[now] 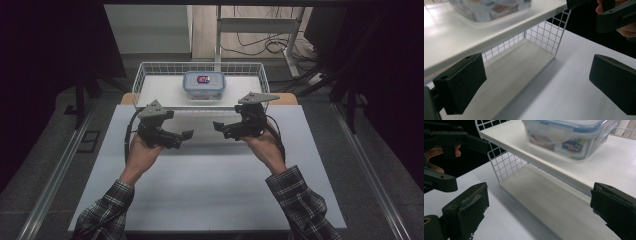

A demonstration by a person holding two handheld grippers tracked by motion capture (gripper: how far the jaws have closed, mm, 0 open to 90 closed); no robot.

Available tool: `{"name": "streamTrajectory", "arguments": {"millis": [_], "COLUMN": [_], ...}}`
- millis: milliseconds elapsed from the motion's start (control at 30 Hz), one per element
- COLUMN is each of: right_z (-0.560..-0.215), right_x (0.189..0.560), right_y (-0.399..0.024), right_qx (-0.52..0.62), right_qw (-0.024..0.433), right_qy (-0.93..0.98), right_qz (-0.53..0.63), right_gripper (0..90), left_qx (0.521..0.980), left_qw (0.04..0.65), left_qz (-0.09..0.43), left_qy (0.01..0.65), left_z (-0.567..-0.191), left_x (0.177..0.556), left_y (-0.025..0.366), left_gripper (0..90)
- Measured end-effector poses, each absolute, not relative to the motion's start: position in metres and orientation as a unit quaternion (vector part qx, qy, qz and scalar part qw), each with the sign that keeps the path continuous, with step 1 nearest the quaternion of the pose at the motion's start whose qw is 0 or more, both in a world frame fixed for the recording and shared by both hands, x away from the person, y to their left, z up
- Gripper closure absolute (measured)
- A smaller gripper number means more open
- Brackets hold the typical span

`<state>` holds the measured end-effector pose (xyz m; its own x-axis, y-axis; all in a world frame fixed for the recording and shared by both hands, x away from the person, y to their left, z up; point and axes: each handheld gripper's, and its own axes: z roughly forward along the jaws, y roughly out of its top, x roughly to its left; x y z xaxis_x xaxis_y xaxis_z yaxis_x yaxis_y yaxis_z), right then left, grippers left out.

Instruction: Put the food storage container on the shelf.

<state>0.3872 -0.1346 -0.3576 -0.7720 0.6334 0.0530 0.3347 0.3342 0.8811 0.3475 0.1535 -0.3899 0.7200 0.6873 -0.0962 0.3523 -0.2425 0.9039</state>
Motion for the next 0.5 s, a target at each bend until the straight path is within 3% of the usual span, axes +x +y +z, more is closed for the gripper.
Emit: {"name": "streamTrajectory", "arguments": {"millis": [500], "right_z": [-0.374], "right_x": [0.367], "right_y": [-0.135], "right_qx": [0.288], "right_qw": [0.156], "right_qy": [0.811], "right_qz": [0.484], "right_gripper": [1.0], "left_qx": [0.777], "left_qw": [0.506], "left_qz": [0.161], "left_qy": [0.338], "left_z": [-0.407], "left_x": [0.328], "left_y": [0.155], "left_gripper": [0.2]}}
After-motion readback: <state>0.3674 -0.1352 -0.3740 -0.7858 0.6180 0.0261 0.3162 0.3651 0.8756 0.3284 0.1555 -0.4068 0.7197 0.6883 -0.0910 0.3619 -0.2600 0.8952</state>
